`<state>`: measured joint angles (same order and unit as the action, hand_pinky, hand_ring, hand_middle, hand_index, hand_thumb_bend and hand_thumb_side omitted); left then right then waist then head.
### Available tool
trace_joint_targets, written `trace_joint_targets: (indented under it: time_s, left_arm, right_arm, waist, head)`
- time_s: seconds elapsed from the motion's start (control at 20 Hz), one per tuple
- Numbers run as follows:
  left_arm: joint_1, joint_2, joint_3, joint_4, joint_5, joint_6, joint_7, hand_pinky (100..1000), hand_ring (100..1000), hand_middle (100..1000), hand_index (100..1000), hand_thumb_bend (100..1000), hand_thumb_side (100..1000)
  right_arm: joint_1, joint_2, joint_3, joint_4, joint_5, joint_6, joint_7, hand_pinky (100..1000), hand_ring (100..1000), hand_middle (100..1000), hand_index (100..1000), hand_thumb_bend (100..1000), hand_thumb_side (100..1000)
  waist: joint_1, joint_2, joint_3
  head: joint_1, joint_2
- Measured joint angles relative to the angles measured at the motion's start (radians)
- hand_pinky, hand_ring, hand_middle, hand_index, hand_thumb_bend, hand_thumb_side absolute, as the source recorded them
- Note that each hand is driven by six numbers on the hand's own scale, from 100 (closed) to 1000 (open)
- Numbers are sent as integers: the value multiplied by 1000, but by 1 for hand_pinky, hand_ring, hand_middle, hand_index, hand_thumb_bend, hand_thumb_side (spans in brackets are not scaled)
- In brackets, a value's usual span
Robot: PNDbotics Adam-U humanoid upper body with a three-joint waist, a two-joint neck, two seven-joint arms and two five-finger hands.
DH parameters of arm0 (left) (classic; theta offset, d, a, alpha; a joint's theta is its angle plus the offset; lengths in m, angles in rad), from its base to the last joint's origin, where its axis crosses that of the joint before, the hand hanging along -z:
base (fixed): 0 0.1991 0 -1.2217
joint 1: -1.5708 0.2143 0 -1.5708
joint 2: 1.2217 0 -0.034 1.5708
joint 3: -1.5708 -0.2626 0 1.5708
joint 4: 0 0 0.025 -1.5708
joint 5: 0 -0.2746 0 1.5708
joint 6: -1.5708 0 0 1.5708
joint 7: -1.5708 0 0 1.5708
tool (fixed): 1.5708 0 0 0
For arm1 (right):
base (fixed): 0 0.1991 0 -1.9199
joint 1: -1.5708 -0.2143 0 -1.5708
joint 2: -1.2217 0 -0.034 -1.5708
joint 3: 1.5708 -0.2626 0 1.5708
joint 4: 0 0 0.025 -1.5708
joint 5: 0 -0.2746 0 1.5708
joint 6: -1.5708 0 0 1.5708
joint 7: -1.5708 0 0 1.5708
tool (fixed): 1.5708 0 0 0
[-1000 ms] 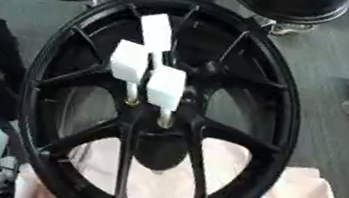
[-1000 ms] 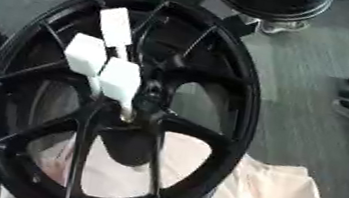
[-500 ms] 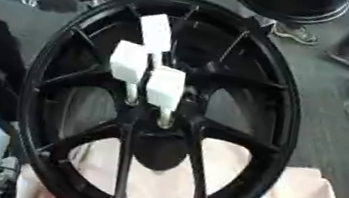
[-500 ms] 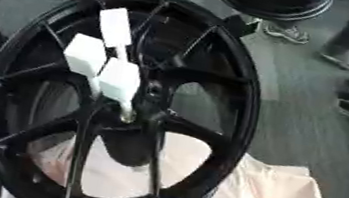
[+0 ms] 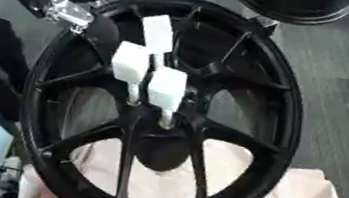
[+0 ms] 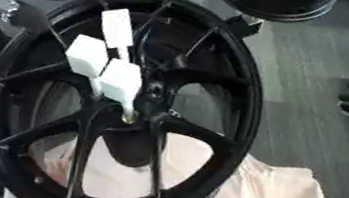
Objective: Pull the pin out of the wheel hub.
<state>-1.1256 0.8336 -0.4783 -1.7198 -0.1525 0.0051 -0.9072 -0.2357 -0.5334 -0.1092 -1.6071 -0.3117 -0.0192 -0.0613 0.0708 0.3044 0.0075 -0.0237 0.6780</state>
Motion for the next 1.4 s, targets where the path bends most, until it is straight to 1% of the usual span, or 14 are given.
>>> trace_joint_targets:
  time_s: [0.15, 0.25, 0.3, 0.35, 0.45, 0.5, 0.6, 0.7, 0.8, 0.9, 1.05, 1.2, 1.4]
  left_arm:
    - [0, 0, -9, -3, -10, 7, 0, 800, 799, 756, 828, 457, 724]
    - [0, 0, -14, -9, -19, 12, 0, 803, 796, 750, 827, 483, 701]
    - [1, 1, -15, -13, -25, 16, 0, 806, 793, 742, 824, 505, 671]
    - [2, 1, -16, -18, -32, 22, 0, 807, 792, 737, 819, 507, 649]
    - [9, 3, -15, -21, -48, 45, 0, 806, 786, 721, 815, 579, 627]
    - [9, 3, -15, -21, -57, 62, -1, 802, 782, 716, 813, 591, 624]
    - [12, 3, -15, -18, -72, 101, -1, 796, 779, 713, 810, 594, 632]
    - [17, 3, -15, -17, -78, 142, -1, 789, 776, 715, 804, 565, 656]
    - [18, 4, -15, -20, -82, 179, 1, 786, 779, 723, 805, 568, 650]
    - [24, 12, -15, -36, -84, 208, 3, 784, 784, 729, 815, 557, 673]
    - [38, 23, -22, -76, -66, 241, 7, 786, 787, 733, 821, 561, 676]
    - [48, 35, -37, -110, -46, 274, 11, 786, 788, 734, 822, 574, 671]
    - [52, 38, -55, -129, -44, 311, 16, 787, 790, 737, 818, 607, 603]
  right_arm:
    - [0, 0, 2, 0, 0, 0, 1, 760, 722, 728, 808, 100, 707]
    - [0, -2, 5, 0, 0, 0, 2, 760, 722, 728, 808, 100, 708]
    - [0, -4, 5, 0, 0, -1, 3, 760, 722, 728, 808, 100, 709]
    - [0, -6, 5, 0, 0, -1, 3, 760, 722, 728, 808, 100, 707]
    - [0, -8, 5, 0, 0, 0, 3, 760, 723, 728, 809, 100, 709]
    - [1, -8, 6, 0, 1, 0, 3, 760, 723, 728, 809, 100, 709]
    - [1, -8, 6, 0, 1, 0, 4, 760, 723, 728, 809, 100, 709]
    - [2, -8, 6, 0, 1, 1, 5, 760, 723, 728, 809, 100, 713]
    - [2, -8, 6, 0, 1, 3, 6, 760, 723, 728, 809, 100, 714]
    - [2, -9, 6, 0, 1, 4, 7, 760, 723, 728, 809, 100, 713]
    - [1, -9, 9, 0, 1, 5, 9, 760, 723, 729, 809, 100, 713]
    - [-1, -9, 12, 0, 1, 5, 9, 760, 723, 729, 809, 100, 713]
    - [-1, -9, 13, 0, 1, 7, 12, 760, 723, 729, 810, 100, 715]
  waist:
    - [0, 0, 0]
    - [0, 0, 0]
    - [1, 0, 0]
    - [1, 0, 0]
    - [3, 0, 0]
    - [3, 0, 0]
    - [4, 0, 0]
    - [5, 0, -1]
    - [6, 0, -1]
    - [6, 0, -2]
    - [6, 0, -6]
    - [6, 0, -6]
    - [7, 0, -7]
  head:
    - [5, 0]
    - [7, 0]
    - [8, 0]
    - [10, 1]
    - [13, 5]
    - [13, 6]
    - [14, 6]
    - [14, 6]
    - [13, 7]
    - [13, 7]
    - [12, 7]
    - [12, 11]
    - [8, 14]
